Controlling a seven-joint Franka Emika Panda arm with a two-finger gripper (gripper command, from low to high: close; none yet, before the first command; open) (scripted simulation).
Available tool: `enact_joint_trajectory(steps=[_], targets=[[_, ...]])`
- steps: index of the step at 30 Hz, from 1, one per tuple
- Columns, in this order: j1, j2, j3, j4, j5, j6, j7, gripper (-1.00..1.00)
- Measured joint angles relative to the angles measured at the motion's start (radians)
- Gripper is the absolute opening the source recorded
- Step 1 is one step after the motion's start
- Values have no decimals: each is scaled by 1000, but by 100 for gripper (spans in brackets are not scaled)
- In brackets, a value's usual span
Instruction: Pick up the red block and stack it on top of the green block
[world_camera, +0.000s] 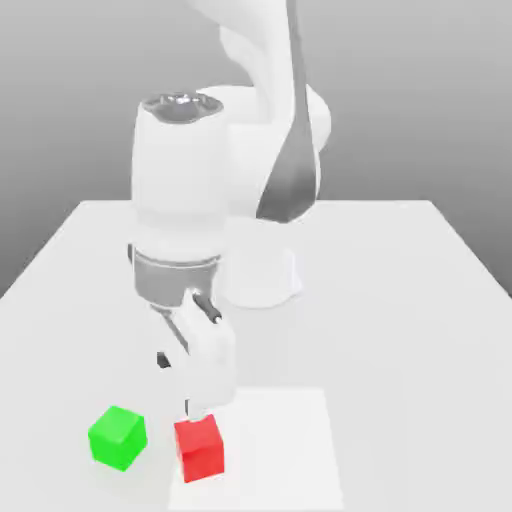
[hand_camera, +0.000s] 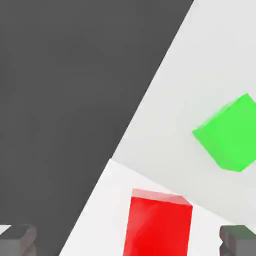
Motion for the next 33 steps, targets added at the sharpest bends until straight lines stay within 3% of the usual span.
enact_joint_trajectory(steps=[5,6,13,19,30,33], targets=[[40,176,-55,16,-55,140,71,0],[51,204,-68,20,-66,163,80,-100],[52,207,-69,21,-68,168,81,-100],[19,25,-25,-8,24,16,30,-100],[-104,-80,-134,-6,79,-88,478,-100],[-107,-26,-140,-1,70,-37,524,-100]])
